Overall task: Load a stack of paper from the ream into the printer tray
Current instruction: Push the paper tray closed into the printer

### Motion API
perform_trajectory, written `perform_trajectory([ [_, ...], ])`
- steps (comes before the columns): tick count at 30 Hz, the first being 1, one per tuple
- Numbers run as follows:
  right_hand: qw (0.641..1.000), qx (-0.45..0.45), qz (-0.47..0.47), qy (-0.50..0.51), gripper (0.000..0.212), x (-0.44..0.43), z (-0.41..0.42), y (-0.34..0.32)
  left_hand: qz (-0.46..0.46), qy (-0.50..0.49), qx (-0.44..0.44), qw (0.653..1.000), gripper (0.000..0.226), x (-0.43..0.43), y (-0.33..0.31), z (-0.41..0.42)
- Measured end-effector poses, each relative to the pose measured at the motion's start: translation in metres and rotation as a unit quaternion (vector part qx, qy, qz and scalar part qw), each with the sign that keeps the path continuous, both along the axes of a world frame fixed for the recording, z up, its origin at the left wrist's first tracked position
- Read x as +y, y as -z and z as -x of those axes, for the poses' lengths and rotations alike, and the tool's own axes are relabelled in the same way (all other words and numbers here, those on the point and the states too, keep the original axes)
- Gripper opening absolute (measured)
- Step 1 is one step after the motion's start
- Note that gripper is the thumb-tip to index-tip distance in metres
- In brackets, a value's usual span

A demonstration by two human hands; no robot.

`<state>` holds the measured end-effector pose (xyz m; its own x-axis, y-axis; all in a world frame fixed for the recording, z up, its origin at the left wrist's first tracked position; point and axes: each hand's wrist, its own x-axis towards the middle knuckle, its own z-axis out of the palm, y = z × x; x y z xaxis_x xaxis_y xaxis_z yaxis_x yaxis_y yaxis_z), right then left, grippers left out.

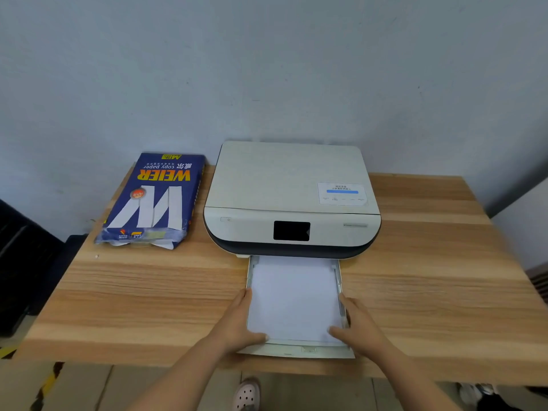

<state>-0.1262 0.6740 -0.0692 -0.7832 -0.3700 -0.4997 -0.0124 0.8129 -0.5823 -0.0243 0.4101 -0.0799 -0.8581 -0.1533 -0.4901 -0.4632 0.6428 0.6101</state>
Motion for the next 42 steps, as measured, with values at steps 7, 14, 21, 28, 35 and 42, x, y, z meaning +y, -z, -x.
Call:
perform_trajectory([
  [7,0.999,0.029,-0.017,-0.041,0.115,0.019,-0.026,0.006,0.121,0.020,0.001,0.992,0.131,0.011,0.001,-0.028],
  [14,0.996,0.078,-0.025,-0.044,0.113,0.025,-0.037,0.013,0.169,0.024,0.000,0.985,0.124,0.014,0.007,-0.041],
  [21,0.995,0.086,-0.037,-0.038,0.104,0.021,-0.033,0.011,0.174,0.025,0.008,0.984,0.113,0.013,0.008,-0.035],
  [28,0.996,0.070,-0.038,-0.036,0.103,0.017,-0.023,0.006,0.177,0.027,0.010,0.984,0.113,0.008,0.008,-0.024],
  [35,0.998,0.053,-0.005,-0.023,0.094,0.015,-0.010,0.003,0.154,0.020,0.042,0.987,0.103,0.000,0.005,-0.013],
  [42,0.999,0.049,0.018,-0.002,0.086,0.011,0.002,0.007,0.124,0.005,0.053,0.991,0.099,-0.007,0.004,0.000],
])
